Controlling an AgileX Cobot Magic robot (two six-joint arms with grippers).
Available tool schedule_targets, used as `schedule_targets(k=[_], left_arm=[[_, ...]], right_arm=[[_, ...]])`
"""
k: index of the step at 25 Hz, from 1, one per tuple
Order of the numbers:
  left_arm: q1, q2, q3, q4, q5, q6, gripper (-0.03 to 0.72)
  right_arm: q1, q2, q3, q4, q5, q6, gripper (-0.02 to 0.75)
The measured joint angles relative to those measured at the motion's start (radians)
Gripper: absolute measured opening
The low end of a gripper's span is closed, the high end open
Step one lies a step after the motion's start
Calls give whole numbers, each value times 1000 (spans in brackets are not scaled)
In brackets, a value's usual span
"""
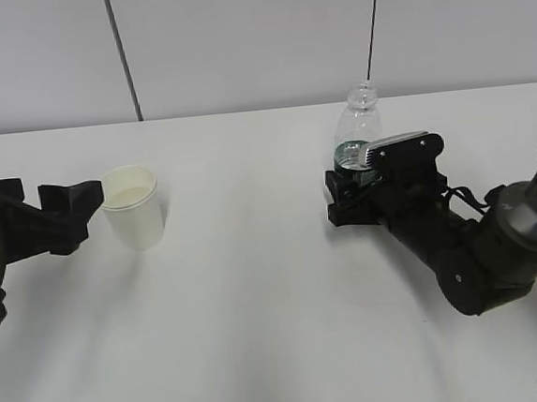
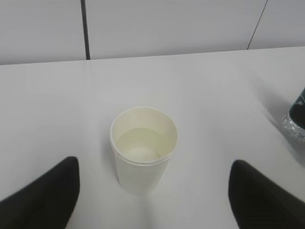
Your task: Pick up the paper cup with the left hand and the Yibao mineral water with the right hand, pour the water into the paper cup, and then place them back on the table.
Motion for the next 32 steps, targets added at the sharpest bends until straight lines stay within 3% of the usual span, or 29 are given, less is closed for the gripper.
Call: schedule_targets(k=[13, 17, 23, 29, 32], left_arm=[[0, -42, -6, 30, 94, 0, 571], [0, -109, -52, 31, 290, 0, 571], [0, -196, -211, 34, 801, 0, 559], [0, -252, -347, 30, 1283, 0, 546], [0, -297, -370, 30, 1430, 0, 534]], right_arm=[[0, -142, 220, -16, -35, 0, 626], [0, -274, 273, -45, 47, 8, 617], [0, -575, 281, -102, 573, 31, 598], [0, -908, 219, -130, 1330, 58, 593], [0, -1051, 182, -130, 1605, 60, 591]])
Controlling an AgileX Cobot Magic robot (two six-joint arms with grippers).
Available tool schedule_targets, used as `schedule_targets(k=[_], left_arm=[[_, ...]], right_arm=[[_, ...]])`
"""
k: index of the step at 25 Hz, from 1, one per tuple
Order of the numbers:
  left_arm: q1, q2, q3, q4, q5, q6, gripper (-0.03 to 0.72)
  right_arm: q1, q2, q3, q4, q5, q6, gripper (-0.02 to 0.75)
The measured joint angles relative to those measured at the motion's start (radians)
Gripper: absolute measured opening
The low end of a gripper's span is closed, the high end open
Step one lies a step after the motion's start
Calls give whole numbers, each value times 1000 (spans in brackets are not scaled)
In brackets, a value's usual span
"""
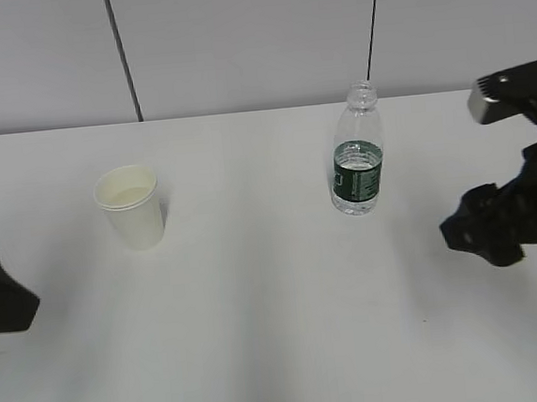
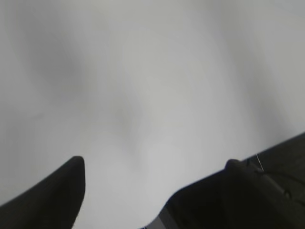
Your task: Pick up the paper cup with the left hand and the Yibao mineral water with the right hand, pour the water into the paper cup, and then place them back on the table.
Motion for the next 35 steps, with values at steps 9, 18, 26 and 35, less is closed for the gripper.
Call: schedule_targets(k=[9, 18, 26, 35], left_arm=[[0, -266, -2, 0, 228, -5, 522], [0, -555, 16, 6, 325, -5, 521], [0, -746, 157, 30, 308, 0, 520], [0, -782, 241, 36, 185, 36, 517]], right_arm=[[0, -392, -7, 0, 434, -34, 590], [0, -763, 2, 0, 665, -44, 587], [0, -1043, 88, 0, 747, -47, 586], [0, -1116, 186, -6, 669, -47, 586]])
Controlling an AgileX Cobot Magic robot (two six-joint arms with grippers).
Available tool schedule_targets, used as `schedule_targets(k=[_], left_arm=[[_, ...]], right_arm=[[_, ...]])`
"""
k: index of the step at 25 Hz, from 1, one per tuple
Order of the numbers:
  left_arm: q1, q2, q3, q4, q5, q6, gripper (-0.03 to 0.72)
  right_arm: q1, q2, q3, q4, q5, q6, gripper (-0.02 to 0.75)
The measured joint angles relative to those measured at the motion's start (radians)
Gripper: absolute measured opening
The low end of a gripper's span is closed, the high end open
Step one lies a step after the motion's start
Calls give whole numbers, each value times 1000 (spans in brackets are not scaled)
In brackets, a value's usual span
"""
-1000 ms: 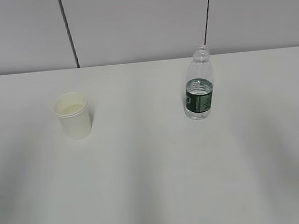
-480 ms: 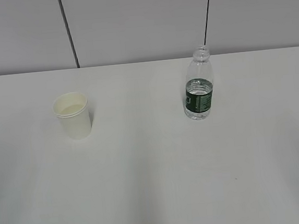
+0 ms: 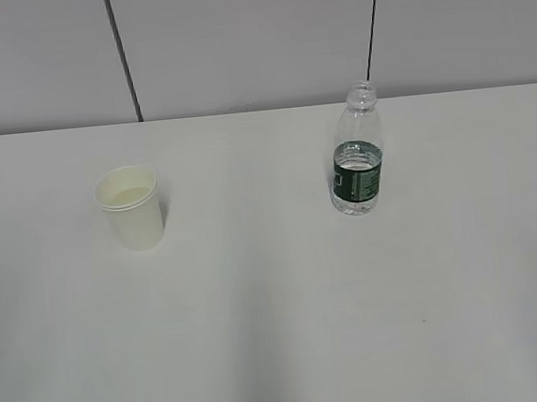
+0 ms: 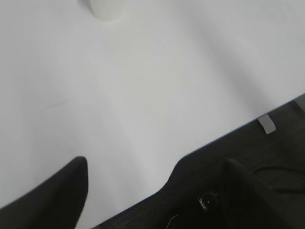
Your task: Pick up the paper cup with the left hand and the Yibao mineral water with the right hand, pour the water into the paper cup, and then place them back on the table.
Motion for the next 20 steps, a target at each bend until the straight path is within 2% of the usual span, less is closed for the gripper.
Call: schedule_targets(k=[20], left_arm=[[0, 0, 12, 1, -17, 0, 497]], right_arm=[[0, 0, 15, 0, -31, -2, 586]])
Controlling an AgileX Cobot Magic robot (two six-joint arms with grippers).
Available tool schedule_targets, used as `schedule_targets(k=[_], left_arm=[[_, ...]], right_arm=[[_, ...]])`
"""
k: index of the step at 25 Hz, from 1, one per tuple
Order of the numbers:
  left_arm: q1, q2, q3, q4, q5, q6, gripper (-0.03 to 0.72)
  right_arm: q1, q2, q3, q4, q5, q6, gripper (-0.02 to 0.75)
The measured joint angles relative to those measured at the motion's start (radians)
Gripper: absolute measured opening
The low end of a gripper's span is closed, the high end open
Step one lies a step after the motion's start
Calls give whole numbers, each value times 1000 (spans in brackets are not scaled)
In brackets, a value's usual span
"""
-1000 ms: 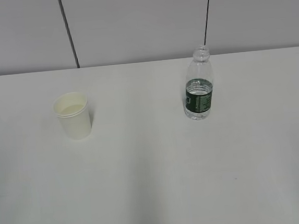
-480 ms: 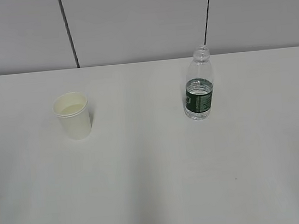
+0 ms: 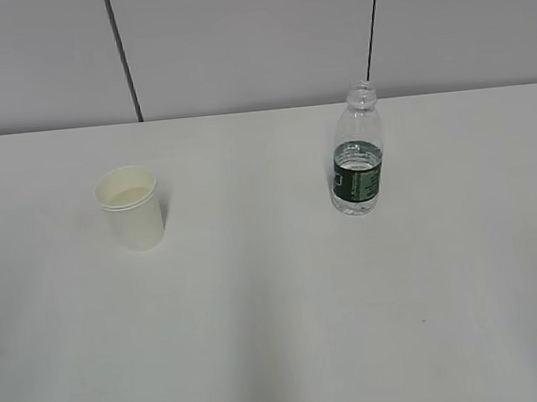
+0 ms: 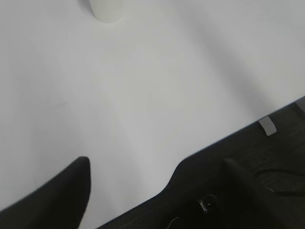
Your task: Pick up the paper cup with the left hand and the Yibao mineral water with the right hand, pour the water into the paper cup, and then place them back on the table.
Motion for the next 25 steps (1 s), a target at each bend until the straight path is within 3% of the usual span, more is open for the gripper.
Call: schedule_targets(k=[5, 15, 20, 25], left_arm=[[50, -31, 0, 0, -1, 0, 496], [297, -196, 0, 0, 0, 0, 496], [367, -244, 0, 0, 3, 0, 496], [393, -274, 0, 0, 7, 0, 496]], right_arm=[[-52, 0, 0, 0, 0, 0, 586], [-350, -26, 2, 0, 0, 0, 585], [-380, -105, 2, 0, 0, 0, 585], [-380, -116, 2, 6, 0, 0, 585]])
